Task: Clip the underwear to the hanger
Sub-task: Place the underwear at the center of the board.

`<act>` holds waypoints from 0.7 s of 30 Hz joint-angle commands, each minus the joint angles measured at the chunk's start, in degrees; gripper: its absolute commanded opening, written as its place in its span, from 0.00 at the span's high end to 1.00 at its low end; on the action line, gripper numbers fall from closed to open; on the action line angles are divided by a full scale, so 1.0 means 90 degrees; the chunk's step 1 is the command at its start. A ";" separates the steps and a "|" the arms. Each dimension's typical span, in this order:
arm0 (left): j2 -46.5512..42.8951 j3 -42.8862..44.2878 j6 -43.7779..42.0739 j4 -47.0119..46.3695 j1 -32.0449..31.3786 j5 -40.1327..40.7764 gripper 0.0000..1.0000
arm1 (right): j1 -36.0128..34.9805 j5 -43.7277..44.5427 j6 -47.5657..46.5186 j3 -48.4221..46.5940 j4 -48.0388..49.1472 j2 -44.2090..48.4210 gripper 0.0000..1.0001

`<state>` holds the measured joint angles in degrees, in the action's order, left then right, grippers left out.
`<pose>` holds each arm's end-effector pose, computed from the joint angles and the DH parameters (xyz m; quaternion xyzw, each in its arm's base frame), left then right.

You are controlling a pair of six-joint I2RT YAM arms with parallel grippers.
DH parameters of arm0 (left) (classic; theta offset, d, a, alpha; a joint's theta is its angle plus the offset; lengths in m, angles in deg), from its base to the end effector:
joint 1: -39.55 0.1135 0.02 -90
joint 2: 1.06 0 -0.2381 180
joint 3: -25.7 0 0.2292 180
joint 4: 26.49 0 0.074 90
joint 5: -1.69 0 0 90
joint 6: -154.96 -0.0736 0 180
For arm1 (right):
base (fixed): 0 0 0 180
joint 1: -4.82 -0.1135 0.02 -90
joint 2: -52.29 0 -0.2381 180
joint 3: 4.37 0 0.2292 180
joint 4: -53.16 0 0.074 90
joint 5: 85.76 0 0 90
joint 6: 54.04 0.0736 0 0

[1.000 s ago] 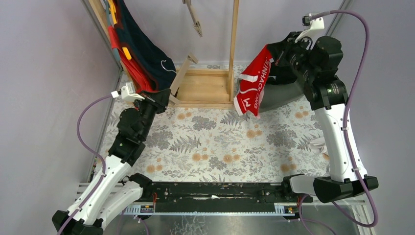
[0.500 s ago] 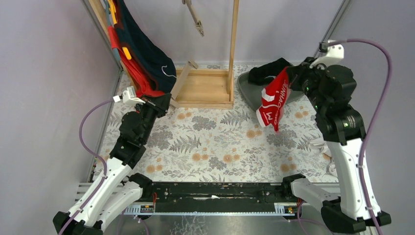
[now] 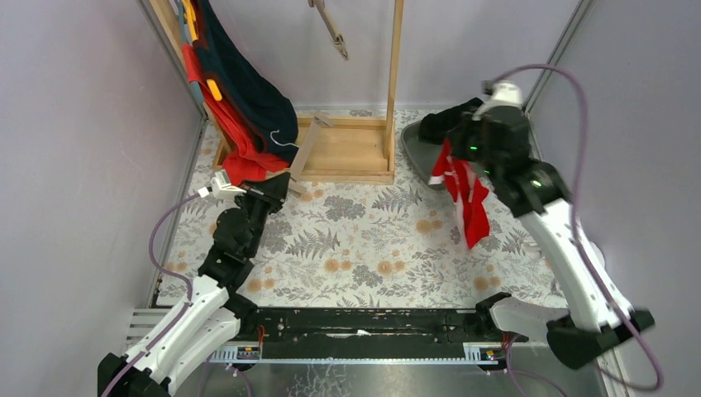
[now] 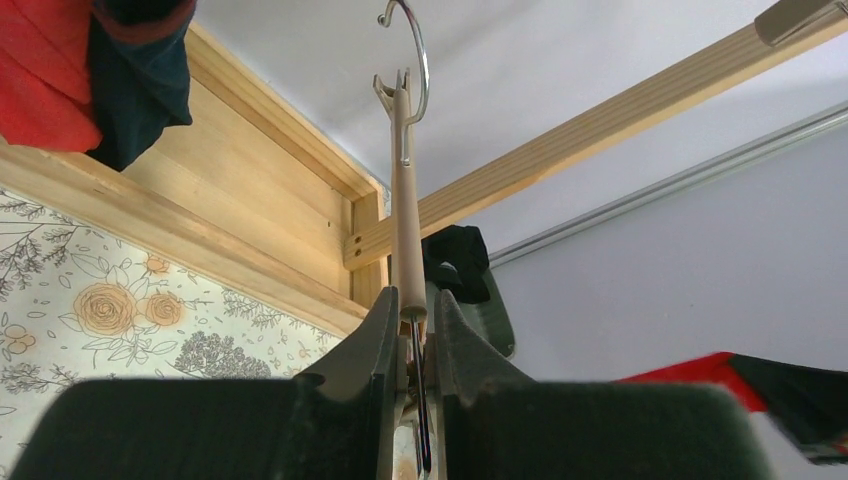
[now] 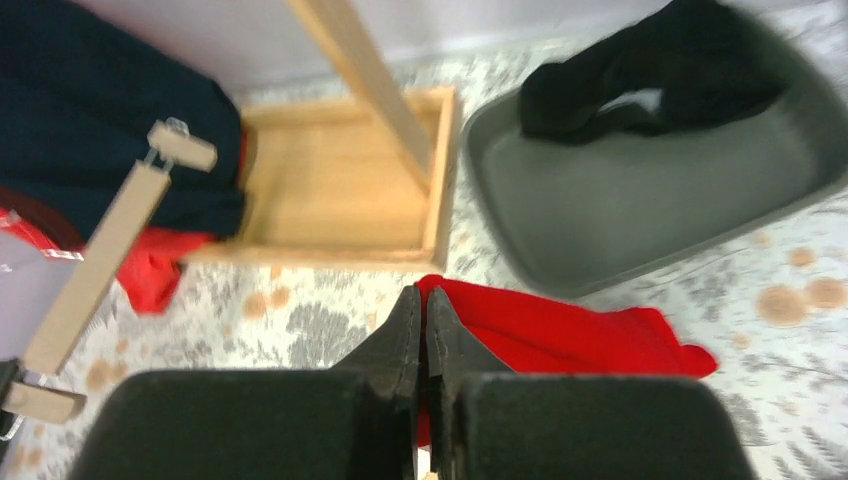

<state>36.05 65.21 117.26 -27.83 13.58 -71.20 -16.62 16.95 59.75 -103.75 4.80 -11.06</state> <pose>0.1921 -0.0695 0.2762 -0.2597 0.6336 -0.3766 0.6240 0.2302 0.0730 0.4300 0.0853 0.7726 0.1601 0.6085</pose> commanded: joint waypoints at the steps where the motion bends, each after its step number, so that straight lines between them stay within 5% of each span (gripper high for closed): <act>1: 0.0209 -0.0111 0.0283 -0.1250 -0.0062 0.0292 1.00 | -0.0992 0.0434 0.0317 0.0263 0.1187 -0.1269 1.00; 11: 0.0779 -0.0239 0.0272 -0.1723 -0.0073 0.0315 1.00 | -0.1435 -0.0040 0.0727 -0.2391 0.2618 -0.5506 0.99; 15: 0.0929 -0.0233 0.0209 -0.1832 -0.0086 0.0285 1.00 | -0.1463 -0.0490 0.0373 -0.2827 0.3187 -0.6161 0.47; 17: 0.1023 -0.0212 0.0187 -0.1882 -0.0080 0.0251 1.00 | -0.1466 -0.0408 0.0073 -0.2536 0.3481 -0.5963 0.29; 21: 0.1183 -0.0188 0.0107 -0.1987 -0.0088 0.0241 1.00 | -0.1460 -0.0164 -0.0447 -0.1138 0.4440 -0.4990 0.14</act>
<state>45.93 63.20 119.31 -39.10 13.27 -69.91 -29.40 14.07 61.13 -121.10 33.10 -66.62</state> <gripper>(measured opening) 0.089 0.832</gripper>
